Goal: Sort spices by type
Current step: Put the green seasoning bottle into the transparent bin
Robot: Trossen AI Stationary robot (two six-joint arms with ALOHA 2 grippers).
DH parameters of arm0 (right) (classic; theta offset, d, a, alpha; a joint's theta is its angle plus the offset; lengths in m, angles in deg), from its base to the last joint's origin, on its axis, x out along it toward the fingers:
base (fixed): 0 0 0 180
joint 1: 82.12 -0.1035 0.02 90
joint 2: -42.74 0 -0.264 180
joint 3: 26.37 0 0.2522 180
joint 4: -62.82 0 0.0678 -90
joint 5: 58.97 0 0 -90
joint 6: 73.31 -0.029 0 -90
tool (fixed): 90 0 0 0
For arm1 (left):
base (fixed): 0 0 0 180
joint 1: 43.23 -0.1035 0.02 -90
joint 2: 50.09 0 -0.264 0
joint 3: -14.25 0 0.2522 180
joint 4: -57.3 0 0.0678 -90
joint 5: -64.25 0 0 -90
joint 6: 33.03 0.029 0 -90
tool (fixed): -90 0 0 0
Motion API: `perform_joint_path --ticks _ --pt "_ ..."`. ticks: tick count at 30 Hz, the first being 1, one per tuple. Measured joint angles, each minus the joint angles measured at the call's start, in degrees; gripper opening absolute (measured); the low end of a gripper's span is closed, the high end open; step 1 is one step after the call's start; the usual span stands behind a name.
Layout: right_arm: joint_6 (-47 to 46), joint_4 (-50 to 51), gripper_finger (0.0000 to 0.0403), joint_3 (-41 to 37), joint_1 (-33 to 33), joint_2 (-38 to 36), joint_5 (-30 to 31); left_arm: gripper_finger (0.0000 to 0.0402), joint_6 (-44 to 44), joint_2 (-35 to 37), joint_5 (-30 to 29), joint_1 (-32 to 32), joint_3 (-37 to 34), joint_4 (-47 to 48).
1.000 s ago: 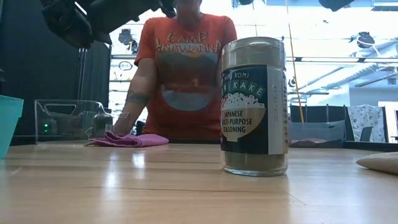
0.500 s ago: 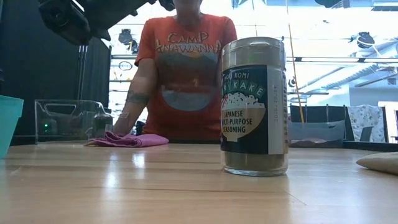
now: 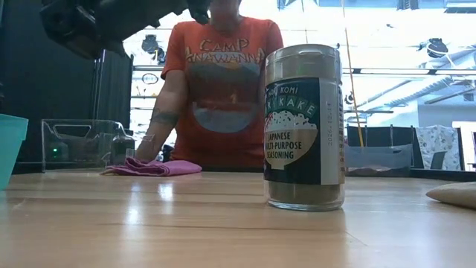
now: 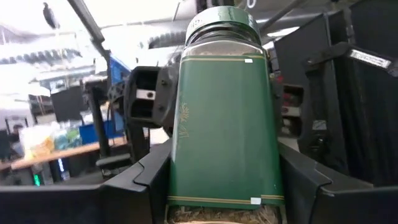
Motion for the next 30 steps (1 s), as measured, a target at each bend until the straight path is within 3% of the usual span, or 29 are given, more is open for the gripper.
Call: perform_joint_path --ticks 8,12,16,20,30 --pt "-6.5 0.9 0.0256 0.0 -2.4 -0.4 -0.4 0.0201 4.5 0.1 -8.7 5.9 -1.9 -2.2" --pt "-10.3 1.1 0.0256 0.0 -0.2 0.5 -6.9 0.0201 7.5 0.1 -13.6 8.8 -1.9 -2.0" --pt "-12.2 0.4 0.0256 -0.1 2.2 0.9 -11.1 0.0201 8.3 0.1 -14.7 10.2 -1.3 -2.6" --pt "-12.0 -1.9 0.0256 -0.1 4.4 1.5 -19.0 0.0201 8.5 0.2 -16.7 10.9 0.0 -2.0" --pt "-7.9 -2.5 0.0252 -0.2 8.3 1.9 -25.7 0.0201 8.4 0.2 -19.0 10.8 0.2 -1.7"
